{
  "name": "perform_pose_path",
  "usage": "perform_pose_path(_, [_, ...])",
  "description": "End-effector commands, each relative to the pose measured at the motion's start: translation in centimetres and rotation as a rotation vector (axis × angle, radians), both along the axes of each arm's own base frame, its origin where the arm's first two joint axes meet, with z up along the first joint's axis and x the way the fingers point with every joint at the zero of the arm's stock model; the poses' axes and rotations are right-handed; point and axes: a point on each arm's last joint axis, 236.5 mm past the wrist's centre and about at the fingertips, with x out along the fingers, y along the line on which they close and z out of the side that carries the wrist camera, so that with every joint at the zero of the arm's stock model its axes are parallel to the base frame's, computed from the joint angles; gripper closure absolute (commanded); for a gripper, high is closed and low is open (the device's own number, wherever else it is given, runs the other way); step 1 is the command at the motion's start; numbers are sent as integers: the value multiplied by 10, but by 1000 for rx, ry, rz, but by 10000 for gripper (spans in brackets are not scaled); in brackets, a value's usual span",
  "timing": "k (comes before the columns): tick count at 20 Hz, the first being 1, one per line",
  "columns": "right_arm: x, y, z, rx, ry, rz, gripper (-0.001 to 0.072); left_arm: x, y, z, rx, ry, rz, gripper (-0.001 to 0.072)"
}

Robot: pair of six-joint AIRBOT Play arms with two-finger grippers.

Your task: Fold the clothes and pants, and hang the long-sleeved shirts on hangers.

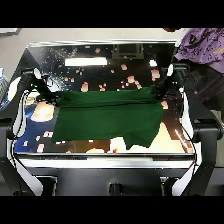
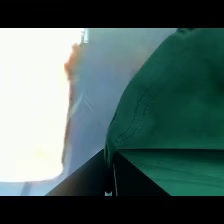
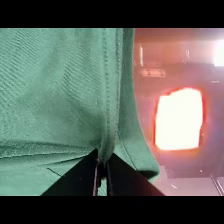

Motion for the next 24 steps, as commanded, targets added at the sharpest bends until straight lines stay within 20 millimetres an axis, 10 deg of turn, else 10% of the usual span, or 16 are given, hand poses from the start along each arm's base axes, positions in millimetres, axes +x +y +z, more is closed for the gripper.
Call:
perform_pose_path(1, [1,10,-3,40,-1,1,680,14,-26,-1,-106,-58,8,691])
perform_pose_path(7, [-1,24,-12,99,23,8,668,12,-38,-16,-114,-29,4,676])
perform_pose_path(12, [-9,54,11,229,28,44,356,30,-37,14,-109,-109,-2,159])
perform_pose_path(15, [-16,42,58,226,-29,89,325,36,-11,67,-56,-212,14,91])
perform_pose_path(19, [-46,-6,119,395,-124,13,279,-25,52,106,24,-137,82,91])
perform_pose_path(24, [-171,-28,69,570,2,-197,278,-124,81,93,-23,-67,262,92])
